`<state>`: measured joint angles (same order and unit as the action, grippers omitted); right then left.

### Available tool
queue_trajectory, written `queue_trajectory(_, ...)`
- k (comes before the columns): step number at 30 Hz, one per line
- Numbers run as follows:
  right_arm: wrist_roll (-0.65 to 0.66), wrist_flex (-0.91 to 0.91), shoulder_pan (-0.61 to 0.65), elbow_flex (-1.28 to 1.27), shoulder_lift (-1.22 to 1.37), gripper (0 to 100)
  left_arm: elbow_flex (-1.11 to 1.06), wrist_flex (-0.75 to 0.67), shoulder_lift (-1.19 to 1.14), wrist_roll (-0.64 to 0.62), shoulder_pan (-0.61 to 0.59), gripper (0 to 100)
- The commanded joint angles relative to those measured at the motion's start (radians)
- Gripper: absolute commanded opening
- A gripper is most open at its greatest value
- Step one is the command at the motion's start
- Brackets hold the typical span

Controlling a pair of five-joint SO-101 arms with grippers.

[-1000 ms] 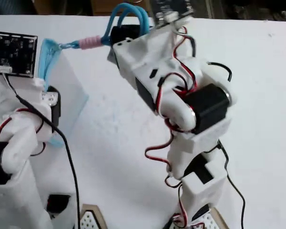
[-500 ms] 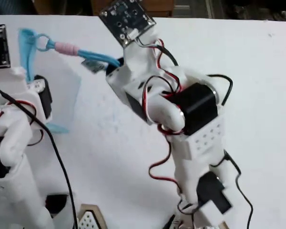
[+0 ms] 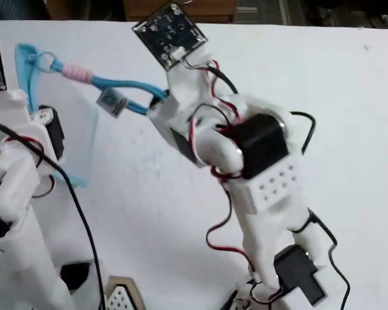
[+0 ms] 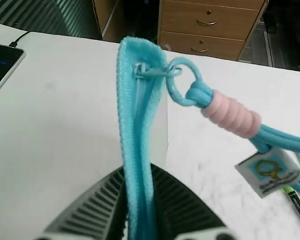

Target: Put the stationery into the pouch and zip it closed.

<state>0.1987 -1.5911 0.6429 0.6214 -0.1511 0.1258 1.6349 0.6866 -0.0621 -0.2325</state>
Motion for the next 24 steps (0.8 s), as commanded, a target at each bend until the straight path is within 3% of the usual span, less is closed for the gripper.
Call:
queue_trajectory(1,0.006,0.186,-0.012,-0.072,0.001,1.8,0.089,0.051,0.007,-0.003,-0.010,2)
queue_trajectory(7,0.008,0.605,-0.012,-0.304,0.004,1.8,0.186,0.144,0.007,-0.002,-0.010,2)
queue_trajectory(14,0.008,1.044,-0.013,-0.603,0.005,1.8,0.253,0.153,0.010,-0.003,0.033,2)
queue_trajectory(20,0.071,1.227,-0.068,-0.663,0.005,1.8,0.250,0.155,0.010,-0.008,0.177,2)
queue_trajectory(24,0.075,1.319,-0.159,-0.661,0.001,1.8,0.250,0.155,0.008,-0.008,0.191,2)
